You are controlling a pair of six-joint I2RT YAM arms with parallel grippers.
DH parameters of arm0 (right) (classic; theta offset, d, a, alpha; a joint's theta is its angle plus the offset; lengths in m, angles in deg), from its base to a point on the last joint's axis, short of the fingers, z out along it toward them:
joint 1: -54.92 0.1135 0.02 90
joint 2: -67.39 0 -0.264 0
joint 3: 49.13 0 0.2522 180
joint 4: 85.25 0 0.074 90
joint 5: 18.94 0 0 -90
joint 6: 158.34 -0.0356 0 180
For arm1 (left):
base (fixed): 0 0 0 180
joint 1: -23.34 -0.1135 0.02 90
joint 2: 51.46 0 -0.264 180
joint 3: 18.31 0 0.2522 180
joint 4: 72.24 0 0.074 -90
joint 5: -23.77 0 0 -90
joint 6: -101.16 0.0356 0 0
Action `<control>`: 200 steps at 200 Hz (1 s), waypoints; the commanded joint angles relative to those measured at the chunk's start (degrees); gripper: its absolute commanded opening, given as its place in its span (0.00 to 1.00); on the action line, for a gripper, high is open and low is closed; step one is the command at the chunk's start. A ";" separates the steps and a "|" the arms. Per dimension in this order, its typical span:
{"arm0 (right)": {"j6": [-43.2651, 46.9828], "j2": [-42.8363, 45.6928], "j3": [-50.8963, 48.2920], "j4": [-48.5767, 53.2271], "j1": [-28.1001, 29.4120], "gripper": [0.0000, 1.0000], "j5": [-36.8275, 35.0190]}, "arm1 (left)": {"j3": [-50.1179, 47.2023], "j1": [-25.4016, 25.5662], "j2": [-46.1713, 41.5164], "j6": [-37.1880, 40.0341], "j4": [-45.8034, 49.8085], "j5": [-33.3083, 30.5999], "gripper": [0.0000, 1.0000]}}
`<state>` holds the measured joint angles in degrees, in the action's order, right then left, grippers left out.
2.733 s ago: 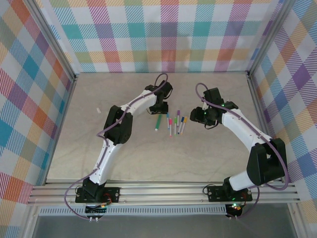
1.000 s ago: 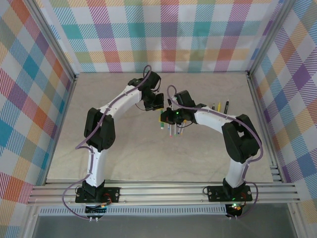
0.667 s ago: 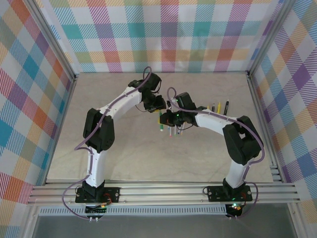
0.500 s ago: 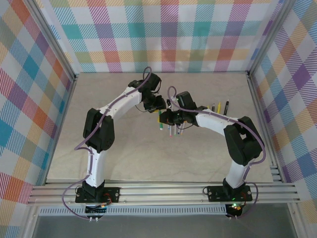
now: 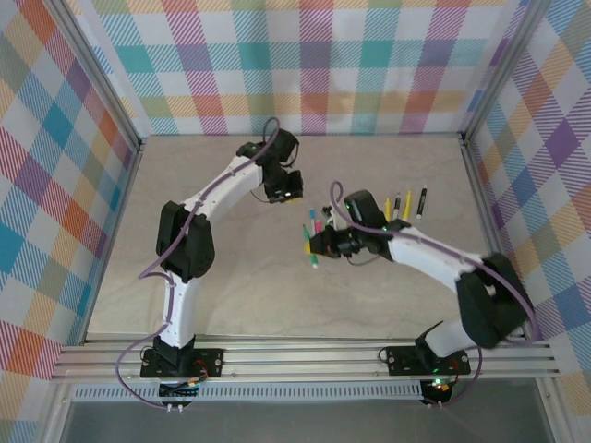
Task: Open the pen caps
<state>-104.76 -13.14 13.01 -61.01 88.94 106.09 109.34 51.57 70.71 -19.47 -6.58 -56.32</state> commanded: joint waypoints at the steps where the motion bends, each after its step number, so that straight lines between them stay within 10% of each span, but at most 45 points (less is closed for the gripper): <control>1: 2.44 6.19 -1.96 7.40 0.25 0.00 0.73 | 3.75 -2.39 3.38 1.23 1.75 -5.47 0.00; 71: 12.23 -7.19 12.60 22.71 -12.74 0.00 -33.09 | -2.93 -4.68 4.29 6.51 5.54 -15.54 0.00; 155: 20.45 -29.19 31.07 28.93 -19.30 0.00 -45.23 | -8.69 -8.85 6.22 9.05 3.81 -18.06 0.02; 200: 21.50 -35.24 35.82 32.40 -19.68 0.15 -51.22 | -8.68 -8.98 6.55 9.38 4.09 -20.13 0.24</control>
<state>-85.22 -46.14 46.30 -32.97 69.82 59.75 101.16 42.65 77.03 -11.16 -3.12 -74.50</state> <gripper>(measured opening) 0.120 0.189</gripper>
